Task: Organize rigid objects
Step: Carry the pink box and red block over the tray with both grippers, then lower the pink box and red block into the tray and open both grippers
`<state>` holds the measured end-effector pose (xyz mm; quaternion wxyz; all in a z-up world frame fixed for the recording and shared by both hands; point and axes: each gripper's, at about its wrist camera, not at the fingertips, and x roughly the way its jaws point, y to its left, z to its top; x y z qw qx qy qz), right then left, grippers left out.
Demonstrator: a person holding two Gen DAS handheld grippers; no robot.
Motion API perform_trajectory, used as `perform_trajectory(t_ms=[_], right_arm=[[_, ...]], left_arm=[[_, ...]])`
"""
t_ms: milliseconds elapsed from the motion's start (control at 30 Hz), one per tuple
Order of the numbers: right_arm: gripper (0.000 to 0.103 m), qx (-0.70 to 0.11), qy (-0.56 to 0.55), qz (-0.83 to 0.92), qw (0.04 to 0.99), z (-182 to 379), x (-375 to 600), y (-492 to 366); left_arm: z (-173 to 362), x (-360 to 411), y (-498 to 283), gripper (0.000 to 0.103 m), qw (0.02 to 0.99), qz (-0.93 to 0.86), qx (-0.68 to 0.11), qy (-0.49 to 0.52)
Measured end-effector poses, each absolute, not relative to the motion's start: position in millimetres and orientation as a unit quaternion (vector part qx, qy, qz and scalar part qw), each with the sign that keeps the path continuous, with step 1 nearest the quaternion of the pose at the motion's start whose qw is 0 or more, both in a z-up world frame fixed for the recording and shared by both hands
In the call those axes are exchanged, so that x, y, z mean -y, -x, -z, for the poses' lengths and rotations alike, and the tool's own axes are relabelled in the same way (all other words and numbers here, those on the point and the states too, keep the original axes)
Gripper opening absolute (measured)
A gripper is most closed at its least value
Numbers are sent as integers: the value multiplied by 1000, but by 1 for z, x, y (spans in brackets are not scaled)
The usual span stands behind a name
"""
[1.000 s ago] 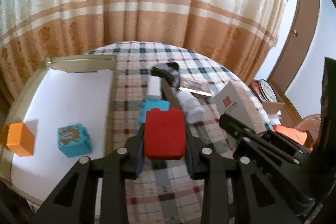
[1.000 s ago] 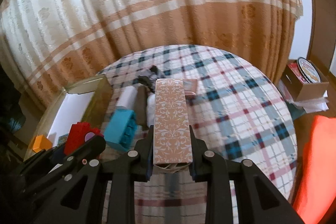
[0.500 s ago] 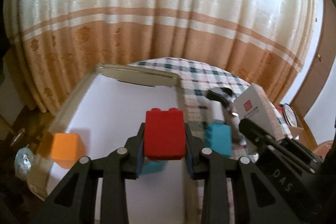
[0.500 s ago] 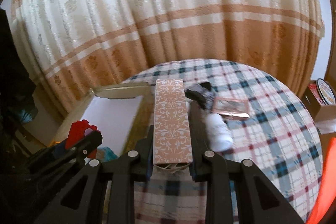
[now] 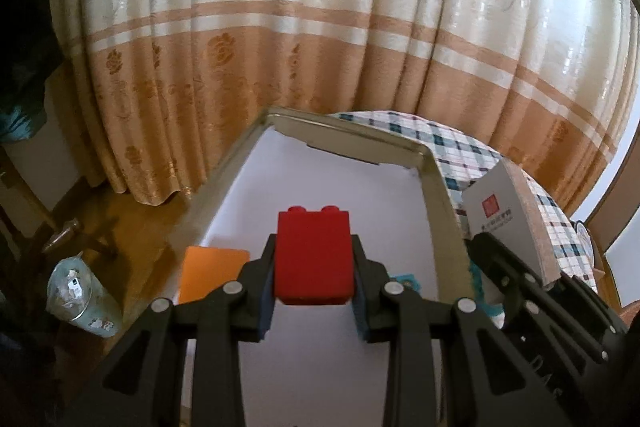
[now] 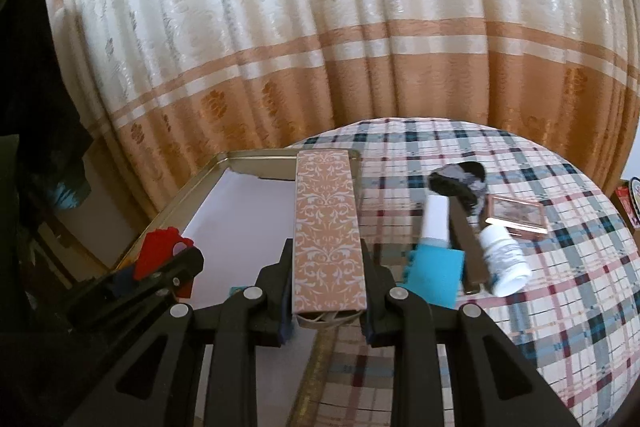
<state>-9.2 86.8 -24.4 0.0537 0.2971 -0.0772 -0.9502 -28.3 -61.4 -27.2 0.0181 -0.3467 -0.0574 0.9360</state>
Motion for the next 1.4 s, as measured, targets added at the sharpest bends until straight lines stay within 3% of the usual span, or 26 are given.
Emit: perform_trajectory(t_ms=[1100, 1167, 1233, 1400], right_arm=[[29, 42, -340, 934, 101, 40, -67, 58], [30, 44, -341, 933, 103, 41, -67, 57], [32, 49, -339, 934, 103, 40, -69, 57], [34, 69, -338, 932, 107, 39, -74, 58]], left_arm=[[37, 68, 51, 32, -29, -929, 22, 367], [36, 69, 52, 41, -35, -928, 24, 370], [34, 71, 52, 58, -50, -926, 24, 372], [34, 79, 51, 75, -65, -924, 42, 375]])
